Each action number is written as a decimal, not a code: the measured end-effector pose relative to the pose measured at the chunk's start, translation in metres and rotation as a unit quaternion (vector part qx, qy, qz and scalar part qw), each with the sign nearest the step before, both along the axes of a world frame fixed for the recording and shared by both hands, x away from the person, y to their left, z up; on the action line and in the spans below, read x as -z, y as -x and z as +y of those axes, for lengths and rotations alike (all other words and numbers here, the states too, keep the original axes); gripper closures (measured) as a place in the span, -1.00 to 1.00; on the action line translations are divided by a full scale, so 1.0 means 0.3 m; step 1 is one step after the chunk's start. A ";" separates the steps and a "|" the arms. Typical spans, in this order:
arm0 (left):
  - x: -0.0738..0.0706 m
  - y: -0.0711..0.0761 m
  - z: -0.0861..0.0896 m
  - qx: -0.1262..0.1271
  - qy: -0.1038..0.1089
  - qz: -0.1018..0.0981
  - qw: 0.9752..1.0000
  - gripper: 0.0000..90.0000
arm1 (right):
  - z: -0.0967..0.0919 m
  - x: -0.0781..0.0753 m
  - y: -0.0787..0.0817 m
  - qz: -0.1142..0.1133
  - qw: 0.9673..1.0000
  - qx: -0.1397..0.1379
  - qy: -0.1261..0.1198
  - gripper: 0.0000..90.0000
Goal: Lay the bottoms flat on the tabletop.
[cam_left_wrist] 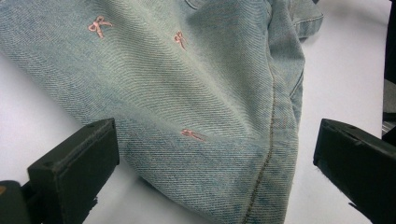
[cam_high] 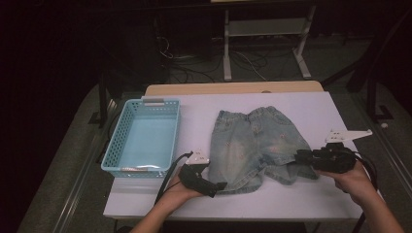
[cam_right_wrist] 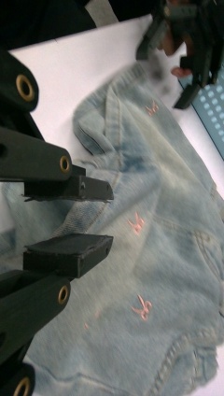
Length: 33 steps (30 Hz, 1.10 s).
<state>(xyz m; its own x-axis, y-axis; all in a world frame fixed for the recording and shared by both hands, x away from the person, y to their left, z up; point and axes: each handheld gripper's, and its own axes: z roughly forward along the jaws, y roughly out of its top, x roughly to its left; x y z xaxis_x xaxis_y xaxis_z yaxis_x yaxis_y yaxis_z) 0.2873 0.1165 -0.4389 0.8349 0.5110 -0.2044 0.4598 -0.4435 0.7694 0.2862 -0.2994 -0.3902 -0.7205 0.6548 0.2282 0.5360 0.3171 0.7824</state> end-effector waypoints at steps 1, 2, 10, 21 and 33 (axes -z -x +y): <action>0.000 0.000 0.000 0.000 0.000 0.000 1.000 -1.00 | 0.001 0.002 0.006 0.001 1.000 -0.002 0.000 0.61; 0.000 0.000 0.000 0.000 -0.001 0.000 1.000 -1.00 | 0.003 0.005 0.014 0.001 1.000 -0.006 0.001 0.62; 0.000 0.000 0.000 0.000 -0.002 -0.001 1.000 -1.00 | 0.025 0.031 0.067 0.013 1.000 -0.027 0.009 0.67; 0.002 0.001 -0.002 0.001 -0.003 0.001 1.000 -1.00 | 0.112 0.086 0.073 0.032 0.996 -0.073 0.043 0.80; 0.003 0.001 -0.004 0.001 -0.005 0.000 1.000 -1.00 | 0.187 0.153 0.034 0.019 0.990 -0.067 0.121 0.56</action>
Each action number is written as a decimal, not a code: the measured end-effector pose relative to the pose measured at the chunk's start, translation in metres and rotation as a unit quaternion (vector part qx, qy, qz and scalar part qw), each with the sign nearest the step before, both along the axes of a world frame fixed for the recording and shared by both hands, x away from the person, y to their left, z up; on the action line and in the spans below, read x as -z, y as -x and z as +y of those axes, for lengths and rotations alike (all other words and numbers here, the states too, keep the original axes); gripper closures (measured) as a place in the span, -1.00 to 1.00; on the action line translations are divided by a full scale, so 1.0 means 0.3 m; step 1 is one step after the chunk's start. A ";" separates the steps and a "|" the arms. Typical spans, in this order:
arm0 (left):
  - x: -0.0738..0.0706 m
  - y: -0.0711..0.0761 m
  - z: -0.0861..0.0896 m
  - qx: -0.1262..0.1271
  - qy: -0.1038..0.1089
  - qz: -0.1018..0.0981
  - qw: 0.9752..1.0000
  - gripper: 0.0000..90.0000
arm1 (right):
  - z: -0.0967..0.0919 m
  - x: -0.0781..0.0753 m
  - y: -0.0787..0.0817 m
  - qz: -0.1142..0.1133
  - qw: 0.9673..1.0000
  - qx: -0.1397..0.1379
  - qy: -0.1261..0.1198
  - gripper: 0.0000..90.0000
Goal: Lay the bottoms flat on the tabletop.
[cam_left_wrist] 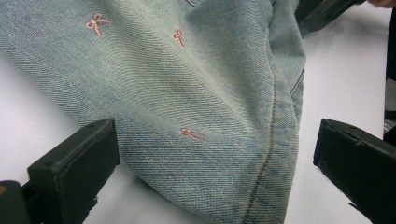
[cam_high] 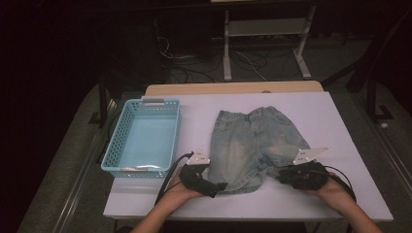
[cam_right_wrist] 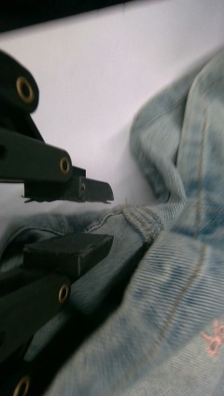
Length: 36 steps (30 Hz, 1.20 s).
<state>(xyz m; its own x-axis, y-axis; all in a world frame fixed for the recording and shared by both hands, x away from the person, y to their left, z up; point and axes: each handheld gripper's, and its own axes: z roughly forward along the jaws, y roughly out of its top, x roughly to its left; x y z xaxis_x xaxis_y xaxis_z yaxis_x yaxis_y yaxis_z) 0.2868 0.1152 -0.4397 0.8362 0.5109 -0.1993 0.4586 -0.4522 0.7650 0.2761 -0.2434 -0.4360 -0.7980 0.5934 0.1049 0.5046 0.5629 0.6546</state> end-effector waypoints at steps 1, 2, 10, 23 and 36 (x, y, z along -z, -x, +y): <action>0.000 0.000 0.000 -0.001 0.000 0.000 1.000 -1.00 | 0.002 0.004 -0.003 0.000 1.000 0.000 0.003 0.50; 0.000 0.000 0.001 -0.001 0.000 0.000 1.000 -1.00 | 0.002 0.010 -0.007 -0.004 1.000 0.000 0.008 0.42; 0.001 0.002 -0.004 0.000 -0.001 0.000 1.000 -1.00 | 0.006 0.032 -0.011 -0.027 0.999 -0.008 0.031 0.59; -0.001 0.000 0.002 -0.001 0.001 0.000 1.000 -1.00 | -0.056 -0.014 0.017 -0.004 1.000 -0.022 0.005 0.91; -0.004 0.000 0.004 0.000 0.003 -0.001 1.000 -1.00 | -0.148 -0.026 0.040 0.005 1.000 -0.006 -0.004 0.80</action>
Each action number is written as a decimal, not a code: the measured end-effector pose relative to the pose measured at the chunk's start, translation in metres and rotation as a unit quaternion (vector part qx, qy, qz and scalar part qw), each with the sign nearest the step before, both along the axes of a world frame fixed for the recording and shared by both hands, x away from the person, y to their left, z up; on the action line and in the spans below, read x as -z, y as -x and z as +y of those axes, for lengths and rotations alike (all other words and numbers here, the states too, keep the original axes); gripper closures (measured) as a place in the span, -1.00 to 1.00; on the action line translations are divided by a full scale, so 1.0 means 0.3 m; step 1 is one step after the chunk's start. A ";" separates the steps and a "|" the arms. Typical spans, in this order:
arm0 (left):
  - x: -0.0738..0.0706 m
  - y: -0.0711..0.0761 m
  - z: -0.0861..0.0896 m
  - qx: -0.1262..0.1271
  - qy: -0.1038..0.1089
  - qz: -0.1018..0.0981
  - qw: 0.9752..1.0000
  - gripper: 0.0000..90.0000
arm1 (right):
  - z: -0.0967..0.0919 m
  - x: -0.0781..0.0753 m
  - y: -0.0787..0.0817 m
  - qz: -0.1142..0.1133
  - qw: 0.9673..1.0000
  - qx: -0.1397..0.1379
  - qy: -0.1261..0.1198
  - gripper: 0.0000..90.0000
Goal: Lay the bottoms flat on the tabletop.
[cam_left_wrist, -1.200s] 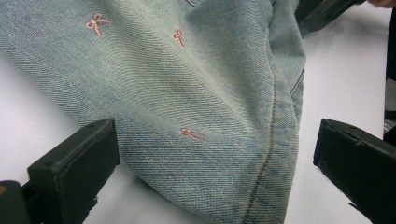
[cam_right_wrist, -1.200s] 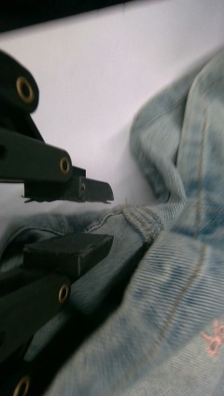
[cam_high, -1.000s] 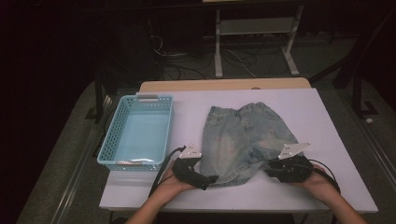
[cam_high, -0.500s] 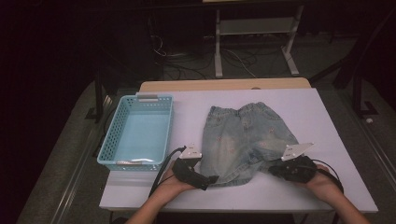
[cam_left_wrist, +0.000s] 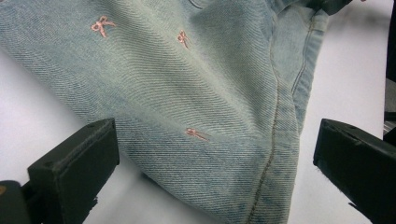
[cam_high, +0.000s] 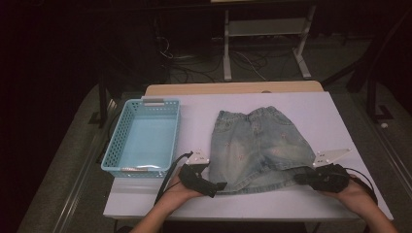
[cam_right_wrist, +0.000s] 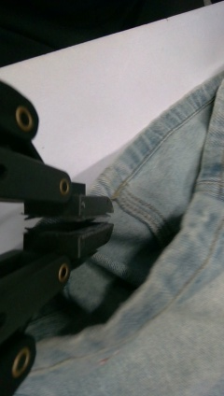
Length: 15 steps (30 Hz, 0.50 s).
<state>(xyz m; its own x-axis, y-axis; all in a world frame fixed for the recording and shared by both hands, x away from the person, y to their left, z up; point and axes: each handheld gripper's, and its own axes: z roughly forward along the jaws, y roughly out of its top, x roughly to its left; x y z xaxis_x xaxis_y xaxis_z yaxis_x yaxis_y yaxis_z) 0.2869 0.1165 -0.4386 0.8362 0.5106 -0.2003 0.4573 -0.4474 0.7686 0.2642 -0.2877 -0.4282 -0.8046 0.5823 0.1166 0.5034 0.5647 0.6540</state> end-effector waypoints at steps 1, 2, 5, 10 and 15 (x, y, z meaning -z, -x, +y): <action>0.000 0.000 0.000 0.000 0.000 0.000 1.000 -1.00 | 0.005 -0.002 0.001 0.000 1.000 -0.002 -0.003 0.74; 0.001 -0.001 -0.001 0.000 0.000 0.001 1.000 -1.00 | 0.011 -0.004 0.003 -0.001 1.000 -0.004 -0.008 0.61; 0.002 -0.001 -0.002 0.000 -0.001 0.001 1.000 -1.00 | 0.041 -0.016 0.013 -0.007 0.999 -0.018 -0.025 0.46; 0.002 -0.001 -0.003 0.000 -0.002 0.001 1.000 -1.00 | 0.120 -0.003 0.017 -0.014 0.999 -0.050 -0.010 0.28; 0.001 0.000 -0.002 0.000 -0.001 0.000 1.000 -1.00 | 0.140 0.025 0.005 -0.018 0.998 -0.057 0.025 0.26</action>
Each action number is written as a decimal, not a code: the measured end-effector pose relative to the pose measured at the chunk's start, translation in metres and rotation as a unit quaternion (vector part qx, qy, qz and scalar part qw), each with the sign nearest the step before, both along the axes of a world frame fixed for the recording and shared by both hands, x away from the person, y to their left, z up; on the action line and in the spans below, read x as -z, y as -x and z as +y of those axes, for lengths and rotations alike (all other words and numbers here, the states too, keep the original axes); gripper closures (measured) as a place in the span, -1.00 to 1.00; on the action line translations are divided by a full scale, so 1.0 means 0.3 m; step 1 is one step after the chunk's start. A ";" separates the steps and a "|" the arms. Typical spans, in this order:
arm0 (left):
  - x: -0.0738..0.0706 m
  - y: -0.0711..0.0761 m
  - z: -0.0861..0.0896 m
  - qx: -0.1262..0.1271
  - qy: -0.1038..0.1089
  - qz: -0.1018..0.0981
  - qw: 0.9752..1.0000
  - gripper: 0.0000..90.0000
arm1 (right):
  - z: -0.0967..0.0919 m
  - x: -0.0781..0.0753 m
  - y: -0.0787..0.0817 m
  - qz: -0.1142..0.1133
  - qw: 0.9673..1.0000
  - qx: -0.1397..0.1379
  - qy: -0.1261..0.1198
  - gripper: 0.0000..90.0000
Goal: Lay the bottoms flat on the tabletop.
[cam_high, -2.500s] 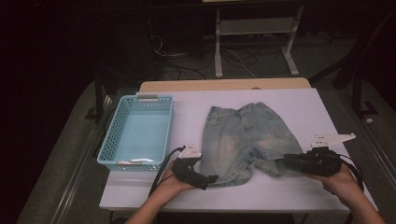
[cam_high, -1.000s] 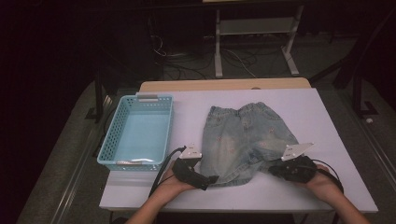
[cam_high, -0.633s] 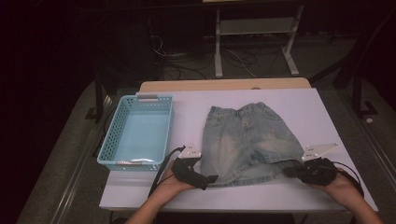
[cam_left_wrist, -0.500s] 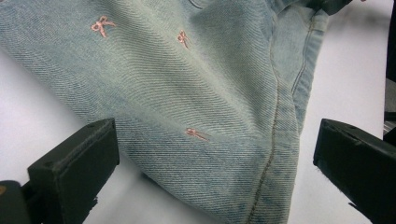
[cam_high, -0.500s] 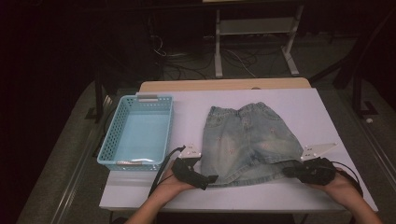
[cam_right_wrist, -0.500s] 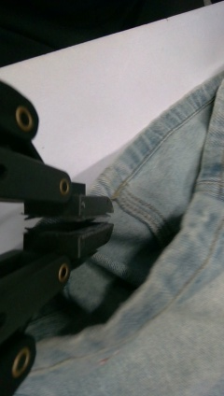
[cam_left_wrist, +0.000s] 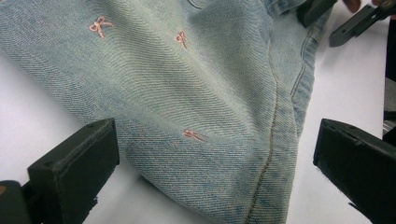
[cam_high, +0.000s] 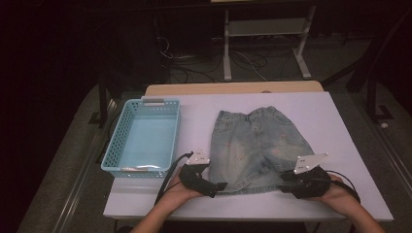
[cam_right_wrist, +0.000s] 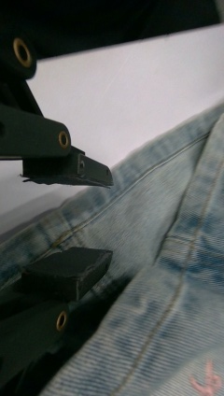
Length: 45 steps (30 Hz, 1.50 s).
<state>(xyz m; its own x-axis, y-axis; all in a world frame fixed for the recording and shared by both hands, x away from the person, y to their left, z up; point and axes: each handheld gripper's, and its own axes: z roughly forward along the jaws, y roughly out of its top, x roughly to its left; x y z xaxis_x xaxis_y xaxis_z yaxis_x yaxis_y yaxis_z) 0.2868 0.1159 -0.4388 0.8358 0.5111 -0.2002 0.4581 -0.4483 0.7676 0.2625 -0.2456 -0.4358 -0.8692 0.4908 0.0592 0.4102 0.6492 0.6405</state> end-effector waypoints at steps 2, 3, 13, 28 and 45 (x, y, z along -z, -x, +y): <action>0.000 -0.001 0.001 0.001 0.000 0.000 1.000 -1.00 | -0.008 0.010 -0.004 0.001 1.000 0.001 0.006 0.27; 0.000 -0.001 0.001 0.001 0.000 0.000 1.000 -1.00 | -0.011 0.013 -0.005 0.000 1.000 0.001 0.007 0.28; 0.001 0.000 -0.004 0.001 -0.001 0.000 1.000 -1.00 | -0.020 0.031 0.002 -0.017 1.000 -0.020 0.010 0.49; -0.001 0.001 -0.004 0.001 0.001 -0.001 1.000 -1.00 | 0.029 0.006 -0.016 0.018 0.999 -0.031 -0.019 0.89; -0.005 0.001 0.001 0.000 0.005 -0.003 1.000 -1.00 | 0.214 -0.006 0.064 0.021 0.993 -0.118 -0.006 0.89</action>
